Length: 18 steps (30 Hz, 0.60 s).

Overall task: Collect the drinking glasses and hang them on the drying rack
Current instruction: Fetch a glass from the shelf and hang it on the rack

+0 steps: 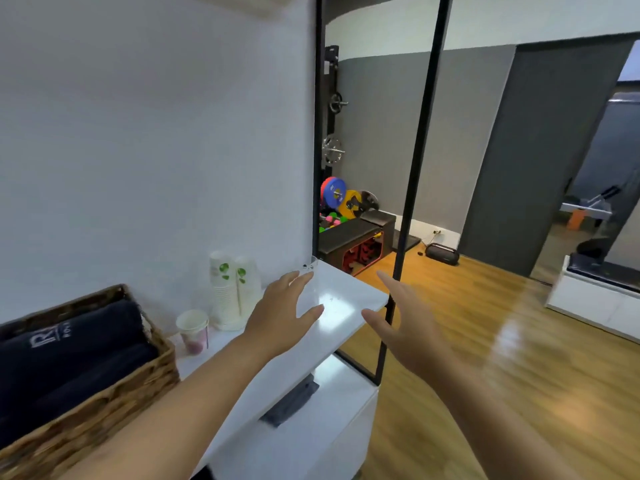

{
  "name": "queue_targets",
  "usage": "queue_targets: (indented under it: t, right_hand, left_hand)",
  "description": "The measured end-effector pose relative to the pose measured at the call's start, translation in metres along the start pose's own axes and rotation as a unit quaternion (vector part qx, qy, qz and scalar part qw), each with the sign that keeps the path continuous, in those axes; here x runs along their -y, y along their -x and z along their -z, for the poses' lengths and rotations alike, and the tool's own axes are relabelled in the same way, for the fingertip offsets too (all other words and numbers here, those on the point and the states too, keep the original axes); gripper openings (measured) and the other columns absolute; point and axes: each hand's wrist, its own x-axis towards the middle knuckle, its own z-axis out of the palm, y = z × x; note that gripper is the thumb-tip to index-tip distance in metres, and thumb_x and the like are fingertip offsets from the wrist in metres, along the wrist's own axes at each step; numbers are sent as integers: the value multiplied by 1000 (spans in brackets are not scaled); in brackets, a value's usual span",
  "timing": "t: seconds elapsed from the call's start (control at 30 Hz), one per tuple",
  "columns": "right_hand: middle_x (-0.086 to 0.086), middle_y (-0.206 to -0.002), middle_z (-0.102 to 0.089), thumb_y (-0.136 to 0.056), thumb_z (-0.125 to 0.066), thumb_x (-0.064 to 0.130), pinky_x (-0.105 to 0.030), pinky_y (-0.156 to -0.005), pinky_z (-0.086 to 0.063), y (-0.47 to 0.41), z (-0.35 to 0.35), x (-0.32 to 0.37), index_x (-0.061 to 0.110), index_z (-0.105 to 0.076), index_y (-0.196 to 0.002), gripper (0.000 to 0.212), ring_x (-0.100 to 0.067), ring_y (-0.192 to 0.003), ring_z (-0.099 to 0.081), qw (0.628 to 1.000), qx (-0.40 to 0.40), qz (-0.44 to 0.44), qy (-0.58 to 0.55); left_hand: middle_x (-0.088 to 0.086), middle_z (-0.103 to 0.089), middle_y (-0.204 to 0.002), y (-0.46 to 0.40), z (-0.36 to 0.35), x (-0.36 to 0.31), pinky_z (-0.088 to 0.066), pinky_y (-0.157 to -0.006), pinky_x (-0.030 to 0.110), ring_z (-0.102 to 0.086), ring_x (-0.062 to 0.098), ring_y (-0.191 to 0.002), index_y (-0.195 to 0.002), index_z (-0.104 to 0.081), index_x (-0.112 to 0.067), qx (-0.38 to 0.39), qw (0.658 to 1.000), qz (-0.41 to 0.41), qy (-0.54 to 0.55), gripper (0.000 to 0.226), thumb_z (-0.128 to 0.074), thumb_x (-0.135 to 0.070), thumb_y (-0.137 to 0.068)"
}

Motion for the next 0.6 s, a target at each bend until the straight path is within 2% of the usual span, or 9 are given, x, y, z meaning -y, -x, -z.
queue_targets:
  t: [0.07,0.17,0.23,0.4,0.6]
  right_hand:
    - [15,-162,-41,-95,-67,55,-33,-114,-36,-21,-6,-25,42,-31,-160,75,-8,-148,-37,1000,16,15,-13]
    - [17,-160,-43,-95,-67,55,-25,-106,-35,-56,-12,-61,42,-32,-160,75,1,-140,-37,998,48,36,-11]
    - [17,-160,-43,-94,-68,56,-25,-105,-36,-76,-17,-83,41,-32,-161,77,-2,-142,-39,996,75,53,-2]
    - [12,-162,-42,-93,-68,57,-42,-113,-45,-124,-36,-117,40,-32,-161,78,-13,-146,-41,990,124,61,6]
    - [16,-163,-38,-93,-65,62,-43,-115,-43,-180,-70,-142,46,-27,-161,80,-10,-147,-37,988,137,65,-4]
  left_hand:
    - [-7,-26,-165,-20,-13,0,-27,-117,37,-23,18,-151,-157,-29,-36,5,1000,19,-13,72,-56,-59,-94]
    - [-4,-23,-166,-55,-30,-3,-29,-119,41,-21,21,-151,-158,-28,-33,10,998,51,-41,75,-57,-58,-94]
    - [-1,-22,-167,-76,-42,-6,-31,-118,46,-21,24,-151,-159,-27,-32,12,996,72,-59,76,-58,-57,-94]
    - [3,-22,-167,-121,-74,0,-31,-118,51,-23,28,-152,-159,-27,-31,26,988,105,-115,80,-59,-61,-92]
    - [7,-20,-168,-191,-113,38,-25,-119,56,-17,31,-153,-159,-25,-33,33,980,129,-151,81,-56,-64,-92]
